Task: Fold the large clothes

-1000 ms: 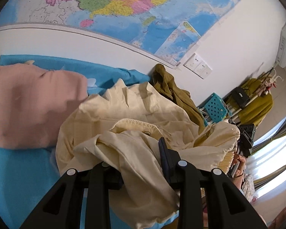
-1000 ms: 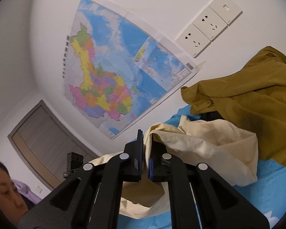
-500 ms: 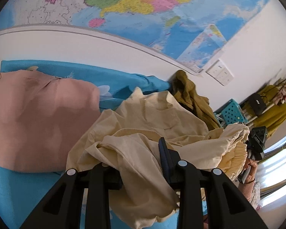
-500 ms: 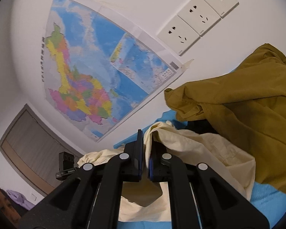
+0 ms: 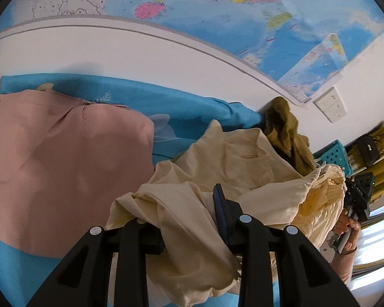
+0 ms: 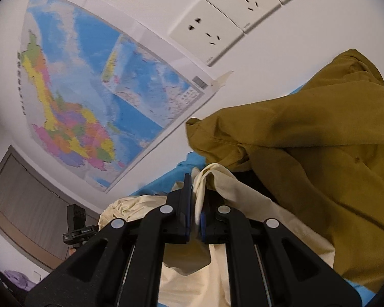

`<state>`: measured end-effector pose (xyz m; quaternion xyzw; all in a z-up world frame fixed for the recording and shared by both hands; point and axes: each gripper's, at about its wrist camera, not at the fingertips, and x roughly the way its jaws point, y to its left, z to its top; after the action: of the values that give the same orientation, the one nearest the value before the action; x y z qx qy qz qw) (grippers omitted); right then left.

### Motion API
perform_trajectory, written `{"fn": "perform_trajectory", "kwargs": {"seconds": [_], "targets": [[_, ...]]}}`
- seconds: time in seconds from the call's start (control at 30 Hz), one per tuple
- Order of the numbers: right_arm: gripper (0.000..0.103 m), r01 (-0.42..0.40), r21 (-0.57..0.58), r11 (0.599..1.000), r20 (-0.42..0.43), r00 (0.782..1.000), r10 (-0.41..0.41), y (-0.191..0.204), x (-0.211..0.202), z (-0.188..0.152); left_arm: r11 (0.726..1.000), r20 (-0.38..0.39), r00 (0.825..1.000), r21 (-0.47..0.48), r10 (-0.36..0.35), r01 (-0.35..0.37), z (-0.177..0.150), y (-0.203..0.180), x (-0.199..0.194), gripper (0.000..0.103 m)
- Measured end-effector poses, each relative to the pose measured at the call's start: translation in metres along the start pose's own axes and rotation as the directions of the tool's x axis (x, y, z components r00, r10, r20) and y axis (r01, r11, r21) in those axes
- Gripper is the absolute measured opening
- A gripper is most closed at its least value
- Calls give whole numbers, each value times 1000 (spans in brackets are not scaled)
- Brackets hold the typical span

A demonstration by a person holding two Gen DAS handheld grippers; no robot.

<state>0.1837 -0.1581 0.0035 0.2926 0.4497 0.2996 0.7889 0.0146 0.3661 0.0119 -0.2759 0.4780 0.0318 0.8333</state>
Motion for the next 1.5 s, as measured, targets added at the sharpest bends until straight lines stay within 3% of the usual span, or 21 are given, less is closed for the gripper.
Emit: {"fn": "perform_trajectory", "kwargs": {"seconds": [0.27,0.4,0.47,0.53,0.63,0.7,0.73,0.8,0.9,0.97,1.03,1.13,1.27,1.4,1.5], "targets": [[7,69,45,997,-17,997,-69,-18,25,8,998,-32,999,-46,28,-29,19,11,30,30],[14,120,22,993,-3,993,-119,-15,27,7,997,-41,998,-52,50,-52,26,14,43,31],[35,156,1,988,37,987,-156,-7,19,2,997,-40,998,-54,56,-58,28,17,48,31],[65,190,-72,979,133,975,-179,11,1,-6,995,-40,997,-64,71,-73,28,20,56,31],[72,185,-178,966,172,973,-155,37,-11,-25,994,-42,995,-66,90,-93,30,22,65,31],[77,134,-315,940,74,990,-116,62,4,-49,993,-43,995,-77,87,-91,31,23,69,32],[77,132,-358,924,38,991,-127,69,13,-58,993,-41,995,-80,85,-88,31,23,70,32],[77,164,-488,857,-25,979,-201,86,45,-84,993,-36,996,-85,83,-86,32,21,68,35],[75,176,-563,808,-70,963,-259,91,86,-104,994,-15,997,-73,75,-76,29,17,64,41],[68,231,-603,764,-40,947,-318,90,103,-109,997,0,998,-53,65,-64,26,13,58,46],[36,265,-609,747,-35,933,-359,81,118,-108,999,11,999,-34,31,-31,21,8,47,58],[12,250,-572,781,-49,940,-337,69,121,-102,999,62,998,7,-32,32,11,-1,22,71],[5,260,-537,803,13,954,-301,73,112,-87,989,143,987,141,-74,54,-9,-22,-10,75],[4,263,-515,816,57,960,-274,83,122,-69,947,103,993,319,-65,29,-31,-58,4,75],[4,312,-568,762,32,933,-358,79,151,-75,932,50,999,362,-8,-10,-40,-70,40,75]]}}
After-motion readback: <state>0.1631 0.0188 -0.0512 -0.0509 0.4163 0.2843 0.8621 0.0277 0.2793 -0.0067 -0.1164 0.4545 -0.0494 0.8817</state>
